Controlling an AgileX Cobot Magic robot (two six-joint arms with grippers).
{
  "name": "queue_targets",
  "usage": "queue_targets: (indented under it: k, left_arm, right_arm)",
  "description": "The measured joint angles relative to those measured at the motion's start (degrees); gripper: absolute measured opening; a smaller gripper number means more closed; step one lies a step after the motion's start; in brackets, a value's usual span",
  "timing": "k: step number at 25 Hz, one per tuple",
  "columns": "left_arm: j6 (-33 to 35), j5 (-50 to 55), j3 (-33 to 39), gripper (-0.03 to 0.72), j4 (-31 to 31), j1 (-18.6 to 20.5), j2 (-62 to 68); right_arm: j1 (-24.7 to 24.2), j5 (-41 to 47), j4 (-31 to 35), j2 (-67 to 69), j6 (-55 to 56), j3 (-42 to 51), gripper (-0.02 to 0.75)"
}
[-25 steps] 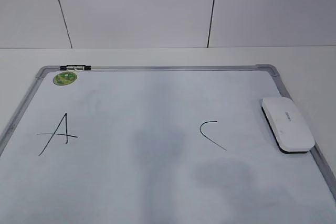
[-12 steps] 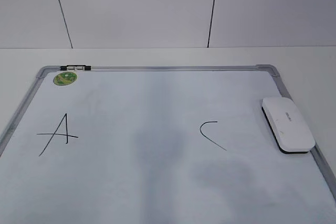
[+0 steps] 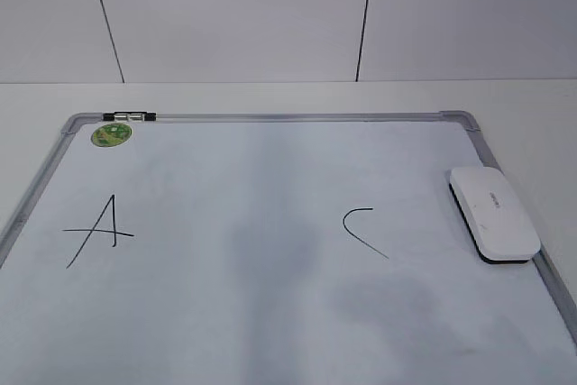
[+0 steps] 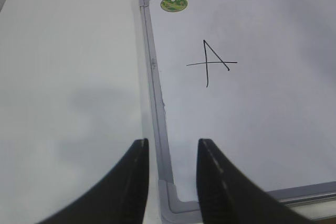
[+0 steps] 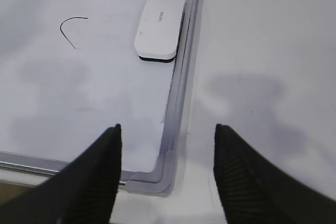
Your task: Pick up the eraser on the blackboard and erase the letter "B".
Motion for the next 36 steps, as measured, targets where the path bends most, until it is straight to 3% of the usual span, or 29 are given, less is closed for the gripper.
queue_targets:
  k: [9,16,36]
  left_arm:
    - [0.0,0.0,0.0,0.234,0.0,0.0,0.0]
    - [0.0,0.0,0.0,0.234,-0.04,0.0,0.0]
    - [0.0,0.0,0.0,0.233,-0.04,0.0,0.0]
  right_arm:
    - [-0.43,0.0,0.0,0.0,0.0,0.0,0.429]
    - [-6.81,0.0,0.0,0.0,0.0,0.0,0.429]
    - [-6.94,0.0,0.0,0.0,-0.3,0.0,0.429]
